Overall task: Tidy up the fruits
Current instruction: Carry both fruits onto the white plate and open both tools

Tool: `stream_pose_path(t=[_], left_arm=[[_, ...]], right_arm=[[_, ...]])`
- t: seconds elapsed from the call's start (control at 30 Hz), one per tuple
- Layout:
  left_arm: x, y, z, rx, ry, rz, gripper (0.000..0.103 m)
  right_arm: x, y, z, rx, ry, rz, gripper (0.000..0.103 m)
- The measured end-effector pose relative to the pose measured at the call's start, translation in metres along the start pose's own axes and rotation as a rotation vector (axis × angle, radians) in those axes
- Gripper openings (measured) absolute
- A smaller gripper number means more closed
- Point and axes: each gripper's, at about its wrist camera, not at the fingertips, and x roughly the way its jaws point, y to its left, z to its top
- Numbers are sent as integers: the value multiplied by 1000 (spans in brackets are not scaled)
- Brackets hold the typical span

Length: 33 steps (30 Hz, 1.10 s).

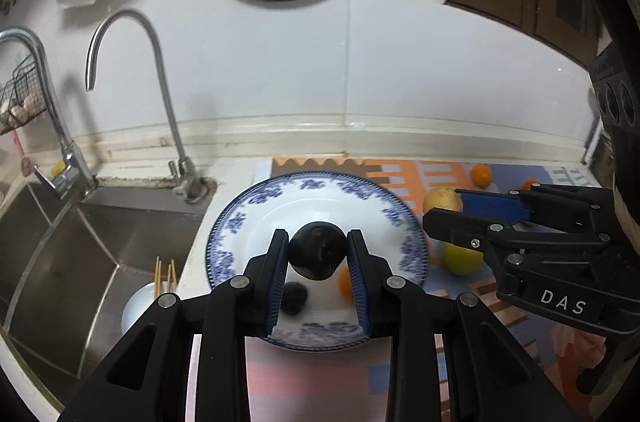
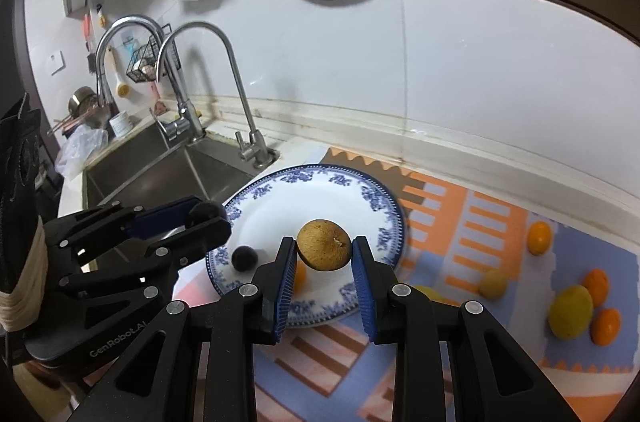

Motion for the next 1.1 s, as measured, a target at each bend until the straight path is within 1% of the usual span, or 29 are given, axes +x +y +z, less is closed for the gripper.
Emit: stream_pose_path(t=[0.2, 0.33, 0.47, 0.57, 0.83, 0.9, 0.93, 1.0, 1.1], left_arm=[[24, 16, -3, -30, 50, 9, 29], [38, 20, -5, -24, 73, 27, 29], [51, 24, -8, -39, 101, 18, 29], [60, 27, -9, -56, 121, 9, 29], [68, 26, -9, -42, 142, 14, 30], [67, 26, -9, -47, 141, 12, 37], [66, 26, -9, -48, 136, 14, 42], [60, 24, -7, -42, 122, 22, 44], [48, 20, -3, -30, 99, 31, 51]], right_arm=[[34, 1, 4, 18, 64, 17, 30], [53, 0, 4, 28, 100, 7, 30], [69, -4, 4, 46, 135, 3, 30], [77, -7, 4, 54, 152, -8, 30], [85, -12, 3, 68, 163, -24, 30], [84, -13, 3, 75, 160, -27, 37], [83, -13, 3, 75, 156, -30, 38], [79, -13, 3, 70, 146, -38, 38], [69, -12, 4, 69, 127, -37, 38]])
